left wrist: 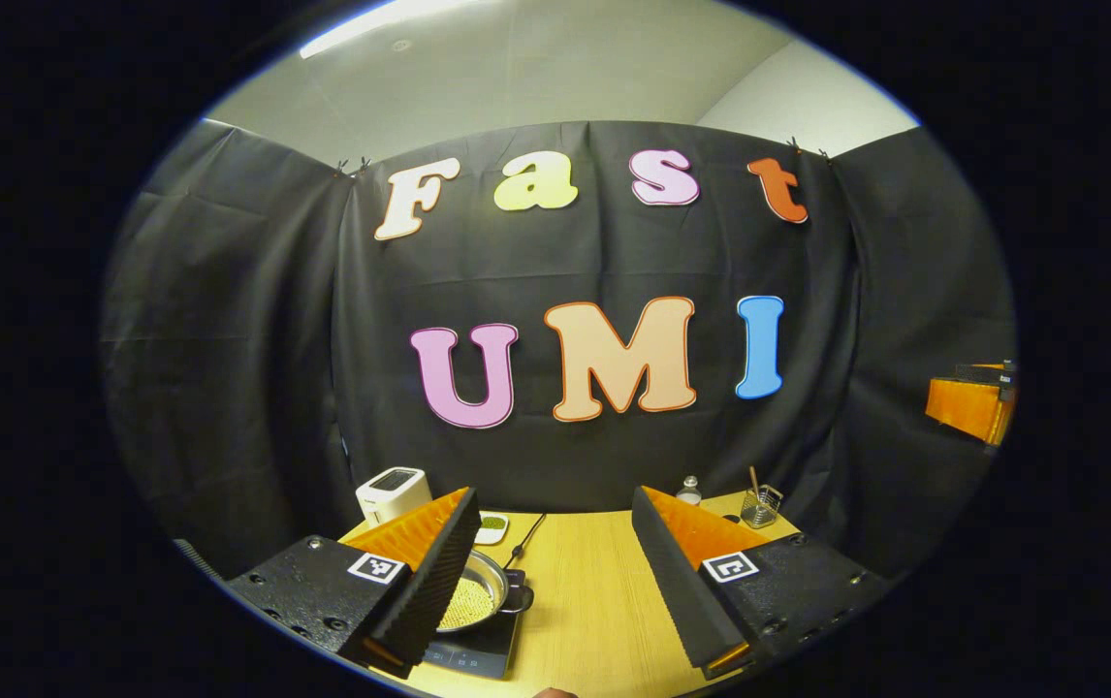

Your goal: First push the handle of the pot to place it horizontally, then grasp the pot with both hands and set it on the induction cooktop.

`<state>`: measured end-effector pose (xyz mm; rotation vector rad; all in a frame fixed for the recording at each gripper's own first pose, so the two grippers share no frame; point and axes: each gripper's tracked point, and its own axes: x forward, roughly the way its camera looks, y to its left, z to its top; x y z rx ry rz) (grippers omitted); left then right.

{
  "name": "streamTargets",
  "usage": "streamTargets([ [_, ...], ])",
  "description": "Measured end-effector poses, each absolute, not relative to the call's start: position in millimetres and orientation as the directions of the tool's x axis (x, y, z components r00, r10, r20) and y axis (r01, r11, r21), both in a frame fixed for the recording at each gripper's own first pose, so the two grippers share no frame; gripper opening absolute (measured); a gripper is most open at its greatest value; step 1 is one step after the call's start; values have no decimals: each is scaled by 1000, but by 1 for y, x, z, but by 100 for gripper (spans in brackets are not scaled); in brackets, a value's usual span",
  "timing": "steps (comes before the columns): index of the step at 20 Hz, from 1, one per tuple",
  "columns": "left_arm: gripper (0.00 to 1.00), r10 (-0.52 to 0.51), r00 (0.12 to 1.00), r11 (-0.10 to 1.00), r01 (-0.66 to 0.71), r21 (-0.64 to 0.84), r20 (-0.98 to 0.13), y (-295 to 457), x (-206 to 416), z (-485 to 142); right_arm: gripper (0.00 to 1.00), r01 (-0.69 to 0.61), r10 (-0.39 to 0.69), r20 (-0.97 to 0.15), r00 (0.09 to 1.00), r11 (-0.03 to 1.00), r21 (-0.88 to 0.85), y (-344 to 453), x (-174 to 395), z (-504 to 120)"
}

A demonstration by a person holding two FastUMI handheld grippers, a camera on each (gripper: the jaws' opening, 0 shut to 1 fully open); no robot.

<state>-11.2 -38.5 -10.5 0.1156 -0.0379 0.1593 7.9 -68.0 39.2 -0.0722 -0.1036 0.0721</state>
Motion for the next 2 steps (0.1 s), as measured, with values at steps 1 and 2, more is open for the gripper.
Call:
streamTargets([
  [1, 94, 154, 987, 981, -159, 110, 47, -40, -10, -10, 94, -67, 74, 100, 992, 995, -76, -70, 10, 39],
  [2, 94, 148, 988, 982, -152, 109, 44, -44, -8, -11, 94, -64, 72, 100, 992, 995, -77, -71, 11, 39],
])
